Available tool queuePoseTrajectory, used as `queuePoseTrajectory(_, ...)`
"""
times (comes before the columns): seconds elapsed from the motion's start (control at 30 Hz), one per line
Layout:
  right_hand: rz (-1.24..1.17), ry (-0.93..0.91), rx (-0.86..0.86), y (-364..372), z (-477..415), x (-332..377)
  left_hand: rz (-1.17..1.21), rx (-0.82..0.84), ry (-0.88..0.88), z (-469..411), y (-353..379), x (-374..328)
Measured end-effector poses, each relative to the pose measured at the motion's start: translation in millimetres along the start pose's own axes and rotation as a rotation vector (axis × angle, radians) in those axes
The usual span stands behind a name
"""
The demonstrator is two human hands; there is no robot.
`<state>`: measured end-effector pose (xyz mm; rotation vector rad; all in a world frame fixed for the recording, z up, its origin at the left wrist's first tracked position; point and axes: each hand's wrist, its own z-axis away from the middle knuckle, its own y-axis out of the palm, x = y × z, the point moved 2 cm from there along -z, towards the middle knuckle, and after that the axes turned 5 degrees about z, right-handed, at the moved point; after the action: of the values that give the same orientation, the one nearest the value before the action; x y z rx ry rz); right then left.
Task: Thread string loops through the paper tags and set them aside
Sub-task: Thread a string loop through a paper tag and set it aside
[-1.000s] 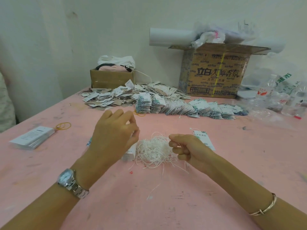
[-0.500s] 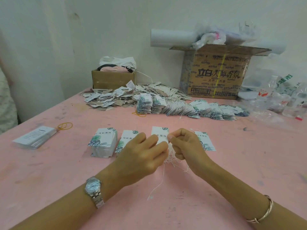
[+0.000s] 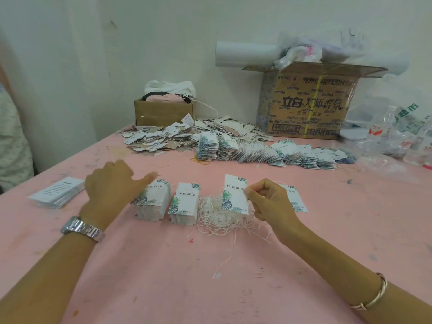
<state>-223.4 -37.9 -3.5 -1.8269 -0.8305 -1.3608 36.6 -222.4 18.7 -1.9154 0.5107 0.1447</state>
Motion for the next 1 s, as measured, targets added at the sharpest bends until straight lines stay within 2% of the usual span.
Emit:
queuePoseTrajectory(0.07, -0.002, 0.007, 0.002, 0.4, 0.1, -0.6, -0.019, 0.143, -0.039, -2.3, 3.6, 5.0)
queuePoseTrajectory(0.13, -0.008, 0.017, 0.005, 0.5, 0.3, -0.7, -0.039, 0.204, -0.064, -3.8, 5.2, 7.0)
queuePoseTrajectory(0.43, -0.020, 0.052, 0.008, 1.0, 0.4, -1.4, -0.034, 0.254, -0.096, -8.7, 8.9, 11.5)
queuePoseTrajectory(0.63, -0.023, 0.069, -0.001, 1.3, -1.1, -4.2, 0.115, 0.336, -0.133, -19.2, 15.5, 16.3)
queuePoseTrajectory(1.0, -0.055, 0.073, 0.016, 0.8, -3.3, -7.6, 0.187, 0.392, -0.150, -22.9, 17.8, 18.1)
